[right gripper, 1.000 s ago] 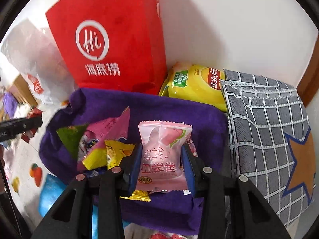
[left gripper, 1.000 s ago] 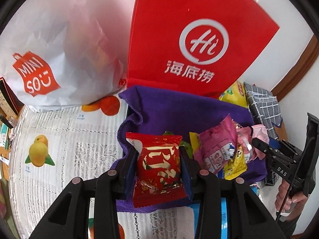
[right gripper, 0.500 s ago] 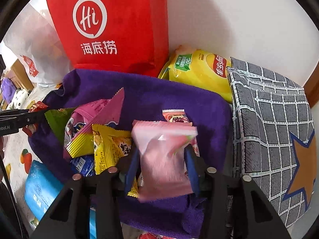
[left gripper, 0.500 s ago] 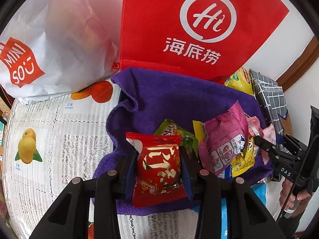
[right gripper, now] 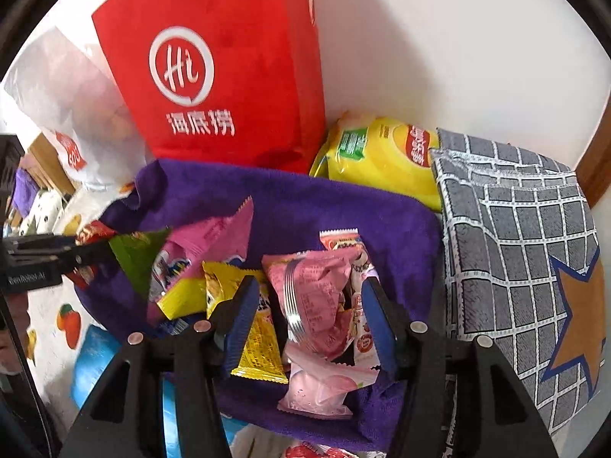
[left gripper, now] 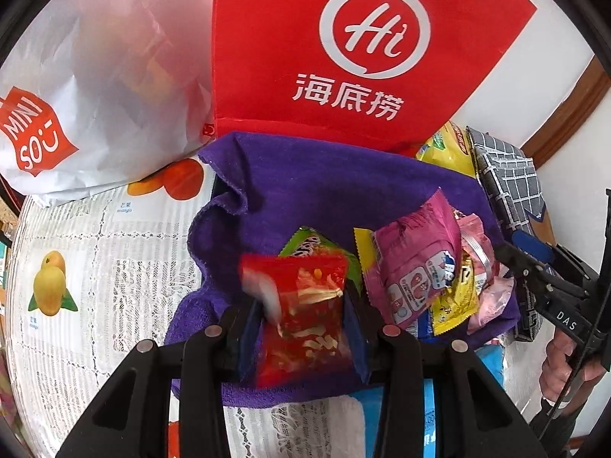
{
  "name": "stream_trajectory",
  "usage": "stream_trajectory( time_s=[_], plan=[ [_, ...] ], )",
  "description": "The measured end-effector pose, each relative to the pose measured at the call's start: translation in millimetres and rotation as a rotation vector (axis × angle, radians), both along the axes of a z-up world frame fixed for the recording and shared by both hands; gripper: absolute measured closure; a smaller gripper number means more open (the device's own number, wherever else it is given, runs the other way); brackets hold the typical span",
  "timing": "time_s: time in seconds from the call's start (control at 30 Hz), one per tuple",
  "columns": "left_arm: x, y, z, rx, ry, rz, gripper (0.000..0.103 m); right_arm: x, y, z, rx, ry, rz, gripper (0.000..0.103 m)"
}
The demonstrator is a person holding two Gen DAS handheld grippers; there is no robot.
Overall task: Organize snacks
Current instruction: 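Open the left tool to drop the red packet while the right tool releases the pink packet, then withdraw both tools and grasp the red-and-white packet with the right tool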
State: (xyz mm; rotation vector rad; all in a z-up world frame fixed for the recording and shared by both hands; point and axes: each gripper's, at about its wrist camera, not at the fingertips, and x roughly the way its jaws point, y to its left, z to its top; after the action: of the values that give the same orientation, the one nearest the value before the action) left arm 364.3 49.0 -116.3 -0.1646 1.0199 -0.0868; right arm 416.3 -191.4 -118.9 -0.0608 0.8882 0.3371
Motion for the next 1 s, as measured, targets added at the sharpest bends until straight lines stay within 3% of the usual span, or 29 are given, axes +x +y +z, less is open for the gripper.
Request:
stream_trajectory(
  time_s=[0.13, 0.47, 0.73, 1.0],
  plan=[
    [-5, -5, 7, 0.022, -0.016, -0.004, 0.044, -5, -1, 10, 0.012, -0.038, -0.014, 0.048],
    [-23, -12, 35, 0.038, -0.087, -0.022, 0.038, -34, -12, 26, 0.012, -0.095, -0.088, 0.048],
    [-35, -19, 48, 0.029, -0.114, -0.039, 0.038, -64, -44, -6, 0.018, 0.014, -0.164, 0.051],
    [-42, -24, 55, 0.019, -0.129, -0.062, 0.038, -92, -48, -43, 0.036, 0.102, -0.193, 0.052]
  ],
)
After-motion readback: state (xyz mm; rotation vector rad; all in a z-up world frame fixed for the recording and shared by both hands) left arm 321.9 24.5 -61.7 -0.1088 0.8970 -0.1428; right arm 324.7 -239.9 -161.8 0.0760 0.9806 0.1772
